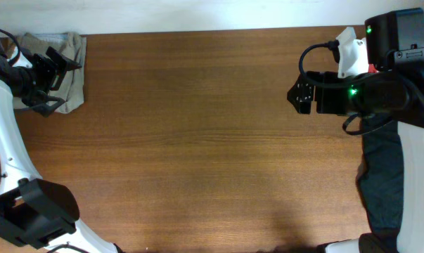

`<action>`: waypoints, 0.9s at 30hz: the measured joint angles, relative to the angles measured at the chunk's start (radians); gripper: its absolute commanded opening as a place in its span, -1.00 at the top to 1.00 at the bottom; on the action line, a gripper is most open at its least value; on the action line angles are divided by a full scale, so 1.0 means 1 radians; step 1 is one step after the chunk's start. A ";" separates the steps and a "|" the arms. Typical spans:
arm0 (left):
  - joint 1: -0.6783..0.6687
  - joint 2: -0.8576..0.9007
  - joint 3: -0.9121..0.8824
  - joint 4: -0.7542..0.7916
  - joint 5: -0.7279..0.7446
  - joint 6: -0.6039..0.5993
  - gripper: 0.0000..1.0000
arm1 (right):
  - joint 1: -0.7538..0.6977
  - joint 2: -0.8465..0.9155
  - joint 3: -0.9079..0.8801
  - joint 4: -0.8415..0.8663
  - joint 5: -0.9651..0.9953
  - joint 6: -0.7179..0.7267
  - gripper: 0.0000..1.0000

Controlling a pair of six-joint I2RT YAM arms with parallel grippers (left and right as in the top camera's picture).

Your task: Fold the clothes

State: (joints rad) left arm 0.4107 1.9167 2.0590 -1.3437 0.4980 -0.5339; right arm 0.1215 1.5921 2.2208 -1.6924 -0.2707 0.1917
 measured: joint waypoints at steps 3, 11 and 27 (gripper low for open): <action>0.000 0.000 0.000 0.000 0.000 0.000 -0.98 | 0.001 -0.044 -0.002 0.005 0.053 -0.017 -0.97; 0.000 0.000 0.000 -0.003 0.001 0.000 -0.98 | -0.011 -0.641 -0.546 0.454 0.203 -0.037 -0.97; 0.000 0.001 0.000 0.000 0.003 0.000 -0.98 | -0.040 -1.576 -2.207 1.807 0.191 -0.030 -0.97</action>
State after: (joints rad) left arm 0.4107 1.9175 2.0586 -1.3434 0.5014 -0.5343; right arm 0.0811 0.0162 0.0135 0.1143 -0.0799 0.1616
